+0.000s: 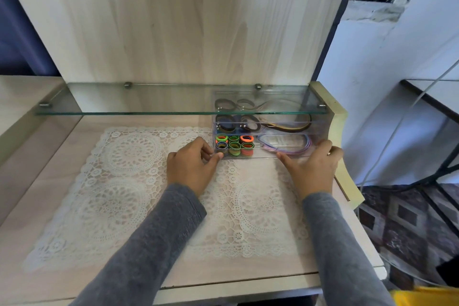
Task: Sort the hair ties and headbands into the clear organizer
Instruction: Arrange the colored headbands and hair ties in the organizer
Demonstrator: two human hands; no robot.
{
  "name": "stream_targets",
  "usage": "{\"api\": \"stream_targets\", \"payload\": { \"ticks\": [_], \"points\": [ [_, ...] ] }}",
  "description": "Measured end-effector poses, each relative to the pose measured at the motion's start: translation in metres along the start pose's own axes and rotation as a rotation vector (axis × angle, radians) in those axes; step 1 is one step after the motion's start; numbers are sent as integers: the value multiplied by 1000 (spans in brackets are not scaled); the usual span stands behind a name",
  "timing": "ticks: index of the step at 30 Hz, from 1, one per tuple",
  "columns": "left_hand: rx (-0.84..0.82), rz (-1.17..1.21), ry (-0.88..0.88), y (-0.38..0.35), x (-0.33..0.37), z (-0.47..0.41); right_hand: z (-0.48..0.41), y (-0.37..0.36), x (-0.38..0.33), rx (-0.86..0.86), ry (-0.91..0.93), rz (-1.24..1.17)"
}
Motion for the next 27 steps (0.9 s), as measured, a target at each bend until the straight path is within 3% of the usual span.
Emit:
{"api": "stream_targets", "payload": {
  "ticks": [15,22,27],
  "points": [
    [-66,82,46,-22,3,-34,-13,-31,-10,-121,-90,-260],
    [-81,190,38,-37,2,-28,-1,-54,-20,-296,-209,-360],
    [-33,270,68,-39,2,-28,-4,-61,-24,-264,-266,-341]
  ]
}}
Point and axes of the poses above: each hand's wrist, its own z-axis away from the middle knuckle, its own y-axis out of the back of the hand, x = y × z, the point moved 6 cm from there along -z, towards the middle knuckle, and after that the axes turned 3 degrees about x, right-handed, at the moved point
